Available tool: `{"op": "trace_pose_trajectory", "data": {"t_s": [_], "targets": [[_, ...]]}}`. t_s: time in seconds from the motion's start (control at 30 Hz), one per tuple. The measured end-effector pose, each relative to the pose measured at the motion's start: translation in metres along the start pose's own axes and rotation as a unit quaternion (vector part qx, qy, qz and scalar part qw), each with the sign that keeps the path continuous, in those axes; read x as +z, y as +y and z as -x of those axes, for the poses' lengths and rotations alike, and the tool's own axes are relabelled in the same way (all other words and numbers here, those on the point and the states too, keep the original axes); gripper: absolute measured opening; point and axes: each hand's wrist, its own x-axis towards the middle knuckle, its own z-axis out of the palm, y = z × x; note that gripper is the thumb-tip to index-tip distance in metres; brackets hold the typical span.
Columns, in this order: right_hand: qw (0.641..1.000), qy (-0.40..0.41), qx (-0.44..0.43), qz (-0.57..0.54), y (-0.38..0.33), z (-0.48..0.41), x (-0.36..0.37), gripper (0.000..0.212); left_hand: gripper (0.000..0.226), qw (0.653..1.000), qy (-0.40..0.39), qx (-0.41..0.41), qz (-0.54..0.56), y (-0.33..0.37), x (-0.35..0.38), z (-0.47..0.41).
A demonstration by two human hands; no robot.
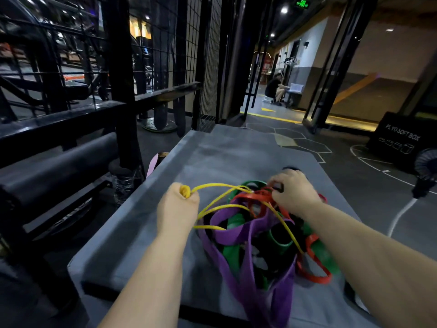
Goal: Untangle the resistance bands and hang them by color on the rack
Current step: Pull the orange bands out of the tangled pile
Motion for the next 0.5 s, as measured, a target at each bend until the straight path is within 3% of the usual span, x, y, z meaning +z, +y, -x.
{"op": "trace_pose_trajectory", "data": {"t_s": [0.1,0.23,0.33,0.43,0.5], "targets": [[0.994,0.04,-0.084,-0.062,-0.025,0.009,0.008,0.017,0.029,0.999,-0.028,-0.025,0.023,-0.004,0.005,-0.002],[0.984,-0.072,-0.153,-0.064,-0.054,0.005,0.026,0.021,0.023,0.996,-0.054,-0.055,0.051,-0.003,0.004,0.002],[0.975,-0.179,-0.131,0.0,-0.067,-0.003,0.041,0.03,0.029,0.993,-0.067,-0.068,0.067,-0.006,0.005,0.0],[0.976,-0.189,-0.107,0.026,-0.077,-0.006,0.046,0.027,0.026,0.991,-0.078,-0.065,0.083,-0.008,0.005,0.0],[0.979,-0.181,-0.085,-0.029,-0.079,-0.006,0.037,0.021,0.026,0.991,-0.07,-0.062,0.095,-0.009,0.004,-0.002]]}}
